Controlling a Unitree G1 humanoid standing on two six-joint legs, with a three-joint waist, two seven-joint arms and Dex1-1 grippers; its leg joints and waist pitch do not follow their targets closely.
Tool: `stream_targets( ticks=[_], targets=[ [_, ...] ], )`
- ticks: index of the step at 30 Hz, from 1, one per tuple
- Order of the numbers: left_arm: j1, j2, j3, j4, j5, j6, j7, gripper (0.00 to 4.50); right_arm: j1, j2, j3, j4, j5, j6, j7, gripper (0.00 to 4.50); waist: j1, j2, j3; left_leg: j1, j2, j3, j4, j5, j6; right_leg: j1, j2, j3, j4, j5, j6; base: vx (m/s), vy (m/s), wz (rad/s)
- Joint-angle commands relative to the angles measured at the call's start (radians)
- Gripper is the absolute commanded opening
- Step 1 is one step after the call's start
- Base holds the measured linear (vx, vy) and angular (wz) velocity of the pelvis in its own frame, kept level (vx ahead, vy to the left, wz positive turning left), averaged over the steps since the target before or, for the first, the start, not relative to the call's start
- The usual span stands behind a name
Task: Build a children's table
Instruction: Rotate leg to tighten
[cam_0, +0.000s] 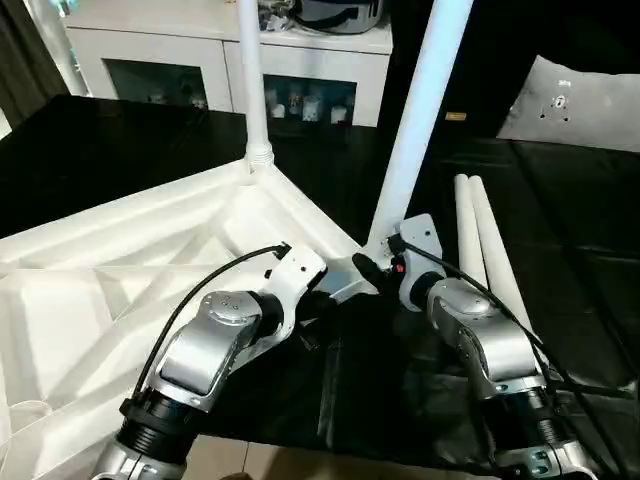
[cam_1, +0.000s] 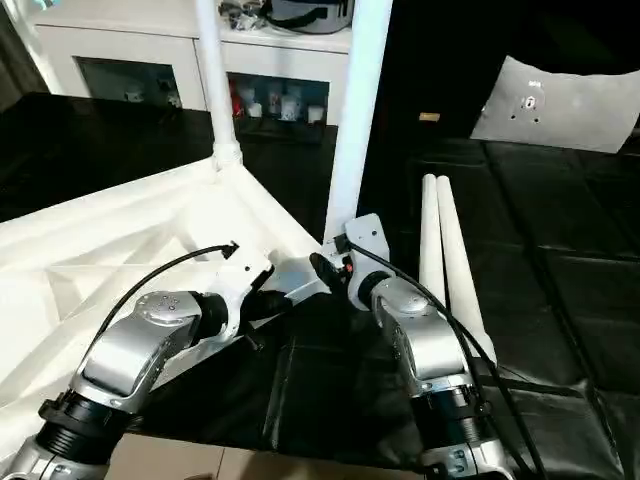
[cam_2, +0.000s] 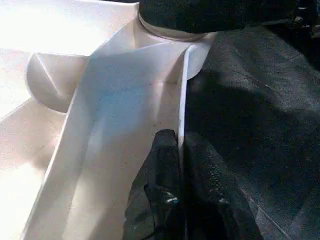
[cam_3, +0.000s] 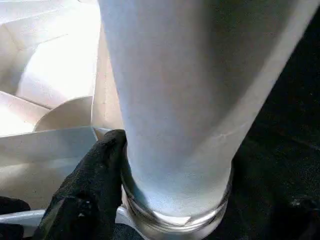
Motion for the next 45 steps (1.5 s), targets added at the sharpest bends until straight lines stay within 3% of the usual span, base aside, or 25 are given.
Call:
stream_targets(
  ticks=[1,3,6,7,9,11,17,18,19,20,23,30,35,45],
  targets=[
    [-0.053,-0.010,0.048,-0.110,-0.009,-0.059,0.042,0.00,0.037,0.040,0.072,0.002,0.041,0.032,0.076,3.46,0.007,0.012,-0.076,-0.002,0.051,-0.017,-0.063,-0.093,0.039,0.061,-0.105,0.068,-0.078,-0.200,-0.143,0.000,0.000,0.00],
    [-0.054,0.007,0.044,-0.112,-0.010,-0.063,0.029,0.00,0.038,0.028,0.076,-0.003,0.035,0.020,0.080,3.60,0.002,0.003,-0.075,-0.005,0.050,-0.017,-0.064,-0.106,0.038,0.065,-0.106,0.067,-0.082,-0.216,-0.136,0.000,0.000,0.00],
    [-0.053,0.032,0.036,-0.112,-0.008,-0.071,0.011,0.00,0.040,0.002,0.082,-0.014,0.029,-0.005,0.098,3.84,0.000,0.008,-0.074,-0.004,0.051,-0.018,-0.064,-0.109,0.035,0.063,-0.107,0.068,-0.082,-0.233,-0.133,0.000,0.000,0.00],
    [-0.050,0.057,0.027,-0.108,-0.007,-0.089,-0.016,0.00,0.045,-0.023,0.081,-0.028,0.033,-0.026,0.126,3.90,0.000,0.000,-0.075,-0.004,0.050,-0.017,-0.063,-0.109,0.038,0.063,-0.106,0.067,-0.085,-0.239,-0.129,0.000,0.000,0.00],
    [-0.044,0.096,0.011,-0.101,-0.005,-0.136,-0.063,0.00,0.053,-0.062,0.076,-0.053,0.046,-0.052,0.177,4.05,-0.001,0.005,-0.074,-0.003,0.050,-0.015,-0.062,-0.107,0.042,0.060,-0.105,0.069,-0.082,-0.236,-0.132,0.000,0.000,0.00],
    [-0.035,0.139,-0.002,-0.092,-0.006,-0.180,-0.121,0.00,0.061,-0.110,0.066,-0.078,0.063,-0.075,0.243,4.30,0.005,0.006,-0.075,-0.001,0.051,-0.017,-0.062,-0.104,0.049,0.061,-0.104,0.068,-0.082,-0.237,-0.124,0.000,0.000,0.00],
    [-0.024,0.235,-0.023,-0.079,-0.036,-0.267,-0.257,0.00,0.075,-0.227,0.061,-0.127,0.094,-0.151,0.421,4.40,0.025,0.007,-0.075,0.001,0.055,-0.013,-0.061,-0.107,0.058,0.057,-0.105,0.071,-0.076,-0.207,-0.143,0.000,0.000,0.00],
    [-0.024,0.262,-0.037,-0.069,-0.044,-0.308,-0.307,0.00,0.072,-0.259,0.062,-0.124,0.098,-0.175,0.460,4.40,0.028,-0.006,-0.075,0.003,0.054,-0.011,-0.062,-0.106,0.062,0.056,-0.105,0.071,-0.079,-0.215,-0.138,0.000,0.000,0.00],
    [-0.025,0.274,-0.044,-0.065,-0.046,-0.320,-0.327,0.00,0.070,-0.271,0.061,-0.122,0.099,-0.184,0.473,4.40,0.035,-0.001,-0.075,0.005,0.055,-0.012,-0.062,-0.101,0.061,0.055,-0.107,0.071,-0.076,-0.228,-0.138,0.000,0.000,0.00],
    [-0.026,0.308,-0.067,-0.051,-0.048,-0.375,-0.393,0.00,0.064,-0.302,0.063,-0.115,0.104,-0.207,0.514,4.40,0.036,0.001,-0.074,0.006,0.057,-0.011,-0.064,-0.106,0.060,0.052,-0.106,0.072,-0.077,-0.237,-0.133,0.000,0.000,0.00],
    [-0.032,0.333,-0.092,-0.030,-0.037,-0.414,-0.441,0.00,0.057,-0.336,0.080,-0.104,0.101,-0.227,0.557,4.40,0.046,0.001,-0.074,0.009,0.058,-0.011,-0.064,-0.115,0.056,0.049,-0.106,0.071,-0.079,-0.250,-0.132,0.000,0.000,0.00],
    [-0.040,0.351,-0.135,0.016,-0.005,-0.487,-0.489,0.00,0.058,-0.381,0.121,-0.099,0.098,-0.237,0.646,4.40,0.046,-0.006,-0.075,0.004,0.059,-0.012,-0.066,-0.126,0.050,0.054,-0.111,0.070,-0.077,-0.257,-0.130,0.000,0.000,0.00],
    [-0.045,0.340,-0.133,0.079,0.000,-0.520,-0.482,0.00,0.080,-0.414,0.147,-0.108,0.117,-0.236,0.718,4.40,0.044,-0.009,-0.073,0.005,0.055,-0.009,-0.064,-0.138,0.055,0.053,-0.110,0.068,-0.088,-0.325,-0.108,0.000,0.000,0.00],
    [-0.027,0.341,-0.113,0.099,-0.040,-0.520,-0.512,0.00,0.082,-0.425,0.131,-0.077,0.129,-0.213,0.738,4.40,0.045,-0.011,-0.075,0.003,0.055,-0.009,-0.063,-0.127,0.059,0.052,-0.108,0.067,-0.086,-0.319,-0.113,0.000,0.000,0.00]
  ],
)
